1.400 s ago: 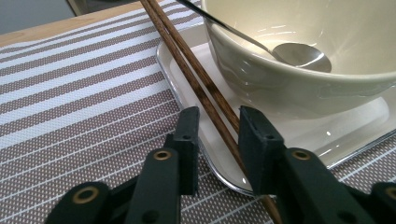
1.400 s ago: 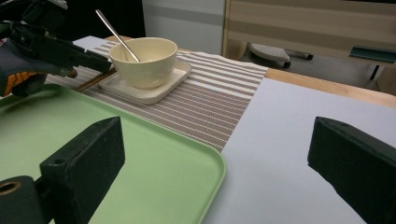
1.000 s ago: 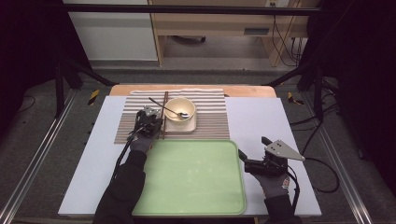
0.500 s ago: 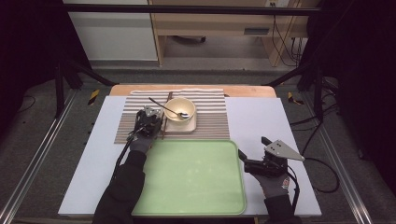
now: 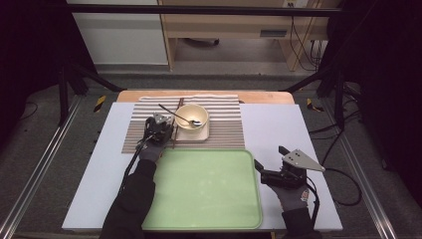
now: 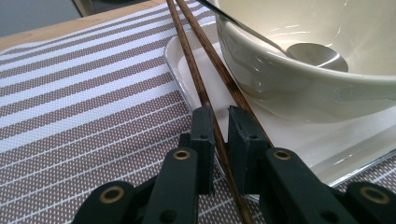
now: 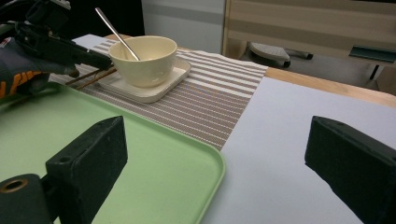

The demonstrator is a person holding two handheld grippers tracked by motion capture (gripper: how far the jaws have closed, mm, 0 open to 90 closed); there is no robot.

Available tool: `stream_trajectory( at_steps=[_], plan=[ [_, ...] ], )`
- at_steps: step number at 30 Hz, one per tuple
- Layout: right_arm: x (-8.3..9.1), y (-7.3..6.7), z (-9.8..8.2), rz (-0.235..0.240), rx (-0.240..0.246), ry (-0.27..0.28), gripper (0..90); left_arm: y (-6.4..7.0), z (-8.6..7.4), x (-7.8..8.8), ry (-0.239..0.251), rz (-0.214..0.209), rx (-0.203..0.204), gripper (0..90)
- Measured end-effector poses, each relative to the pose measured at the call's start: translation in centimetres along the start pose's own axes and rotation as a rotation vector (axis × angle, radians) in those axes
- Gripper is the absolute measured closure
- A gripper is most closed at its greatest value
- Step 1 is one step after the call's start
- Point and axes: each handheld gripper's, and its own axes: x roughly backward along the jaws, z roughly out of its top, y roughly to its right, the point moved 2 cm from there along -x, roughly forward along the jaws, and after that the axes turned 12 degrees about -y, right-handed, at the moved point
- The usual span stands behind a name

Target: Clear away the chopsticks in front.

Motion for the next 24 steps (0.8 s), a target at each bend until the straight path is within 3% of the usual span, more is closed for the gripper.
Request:
stream_trajectory(
  at_steps=[12, 14, 18, 24],
  plan=[
    [-0.02, 0.02, -0.01, -0.002, 0.000, 0.000, 6.1, -0.09, -0.12, 0.27, -0.015, 0.019, -0.015, 83.7],
    [-0.03, 0.03, -0.01, -0.002, 0.001, 0.000, 6.1, -0.04, -0.16, 0.11, -0.020, 0.017, -0.021, 78.2],
    [-0.03, 0.03, -0.01, -0.003, 0.002, -0.001, 6.2, -0.06, -0.32, -0.30, -0.034, 0.019, -0.020, 77.3],
    [0.00, 0.05, -0.03, -0.002, -0.001, -0.001, 6.2, -0.14, -0.29, -0.22, -0.031, 0.017, -0.014, 81.4]
  ],
)
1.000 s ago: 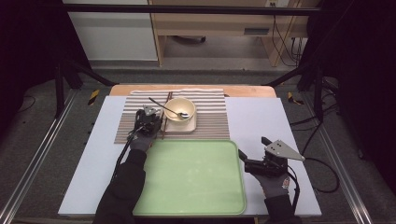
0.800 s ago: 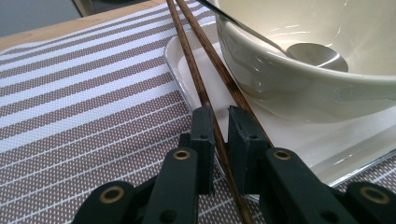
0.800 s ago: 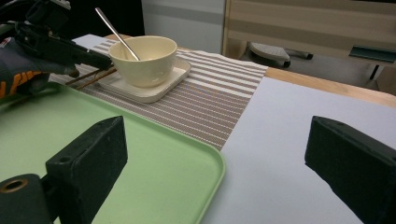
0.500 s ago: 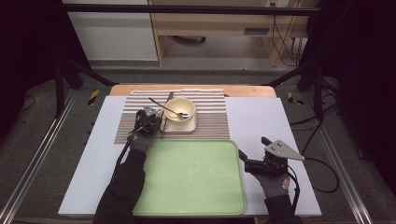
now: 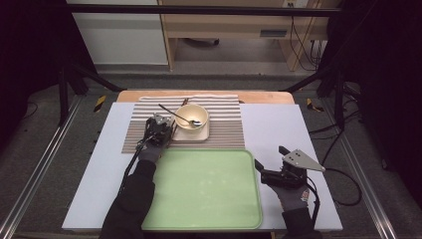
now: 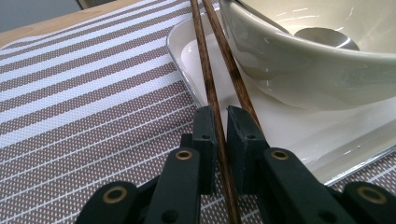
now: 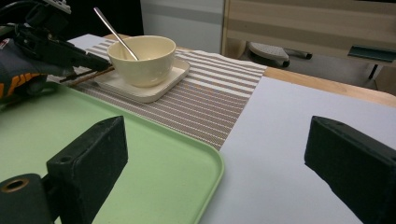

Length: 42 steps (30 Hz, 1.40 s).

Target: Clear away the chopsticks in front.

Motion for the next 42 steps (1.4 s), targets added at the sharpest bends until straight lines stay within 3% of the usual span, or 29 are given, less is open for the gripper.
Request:
stream_trajectory(
  at_steps=[19, 32, 42],
  plan=[
    [-0.1, 0.0, 0.0, 0.000, 0.002, -0.001, 6.7, 0.1, 0.1, 0.3, 0.009, 0.008, 0.014, 84.8],
    [-0.1, -0.1, 0.0, -0.001, 0.006, -0.001, 7.0, -0.7, 0.2, 1.7, 0.038, 0.025, 0.032, 84.9],
    [-0.1, 0.0, -0.1, -0.001, 0.003, -0.003, 7.3, -1.9, -1.2, 2.9, 0.046, 0.036, 0.050, 85.0]
  ],
)
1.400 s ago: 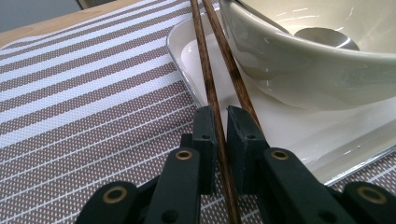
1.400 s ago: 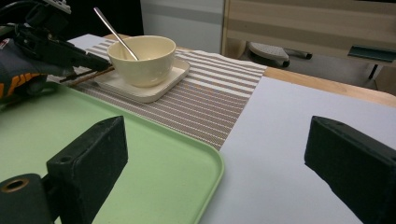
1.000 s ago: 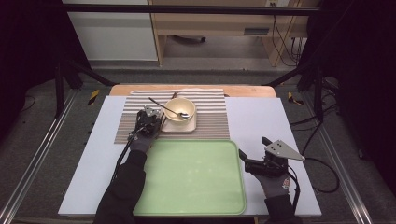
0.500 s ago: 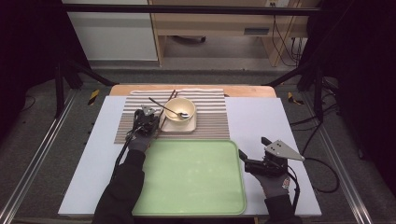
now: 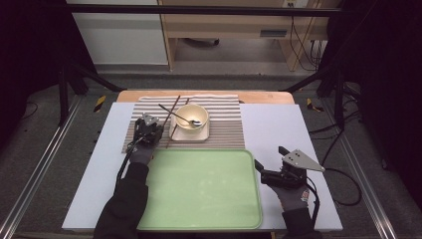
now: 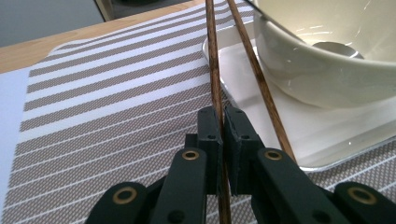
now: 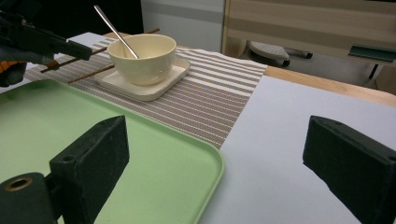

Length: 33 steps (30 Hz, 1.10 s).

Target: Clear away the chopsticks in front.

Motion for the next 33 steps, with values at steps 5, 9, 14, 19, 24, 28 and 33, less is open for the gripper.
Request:
stream_trajectory(
  at_steps=[5, 9, 14, 19, 24, 28, 33],
  plan=[
    [0.0, 0.0, 0.0, 0.000, -0.002, 0.000, 7.3, -0.7, -0.6, 1.1, 0.005, 0.011, 0.002, 84.9],
    [0.0, 0.0, 0.0, 0.000, 0.002, 0.000, 7.3, -1.2, -1.2, 2.0, 0.015, 0.019, 0.007, 85.0],
    [0.1, 0.0, 0.0, 0.000, -0.001, 0.004, 7.2, -2.0, -2.3, 3.5, 0.035, 0.024, 0.026, 85.0],
    [0.1, 0.0, -0.1, -0.001, -0.001, 0.001, 7.2, -2.4, -3.1, 4.3, 0.037, 0.033, 0.029, 84.9],
    [0.1, 0.0, -0.1, 0.000, -0.003, 0.000, 7.2, -3.1, -3.9, 5.3, 0.042, 0.038, 0.041, 84.9],
    [0.1, -0.1, -0.3, 0.002, -0.004, -0.005, 7.1, -3.2, -4.8, 6.3, 0.045, 0.049, 0.039, 84.9],
    [0.3, 0.0, -0.3, 0.002, -0.002, 0.001, 7.1, -3.1, -6.0, 7.9, 0.059, 0.049, 0.063, 84.9]
  ],
)
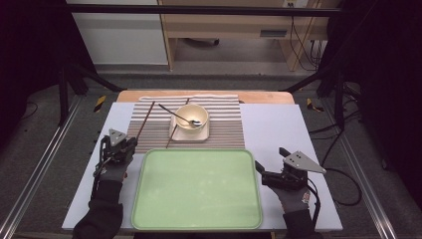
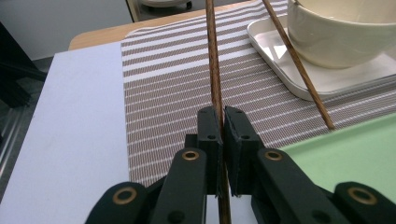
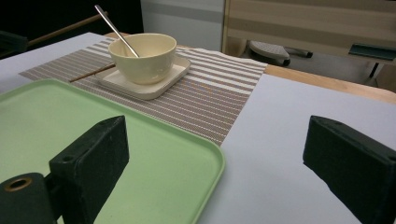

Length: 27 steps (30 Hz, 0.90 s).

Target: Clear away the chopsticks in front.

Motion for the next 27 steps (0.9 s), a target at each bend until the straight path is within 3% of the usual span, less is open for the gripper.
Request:
stream_trajectory(
  at_steps=[2, 7, 19, 23, 27],
  plan=[
    [0.0, 0.0, 0.0, 0.001, -0.001, 0.000, 7.1, 0.0, -0.6, 0.6, -0.001, 0.017, 0.000, 84.9],
    [0.0, -0.1, 0.0, 0.004, 0.000, 0.003, 7.1, 0.1, -1.6, 2.2, 0.008, 0.009, 0.039, 84.9],
    [0.1, -0.3, 0.0, 0.013, -0.002, 0.005, 7.1, 3.1, -4.2, 5.6, 0.017, 0.017, 0.042, 84.9],
    [0.0, -0.4, 0.0, 0.015, -0.002, 0.005, 7.1, 3.6, -4.6, 6.0, 0.012, 0.033, 0.043, 84.9],
    [-0.1, -0.5, 0.0, 0.016, -0.001, 0.000, 7.1, 4.2, -4.8, 6.4, 0.018, 0.018, 0.056, 84.8]
  ],
)
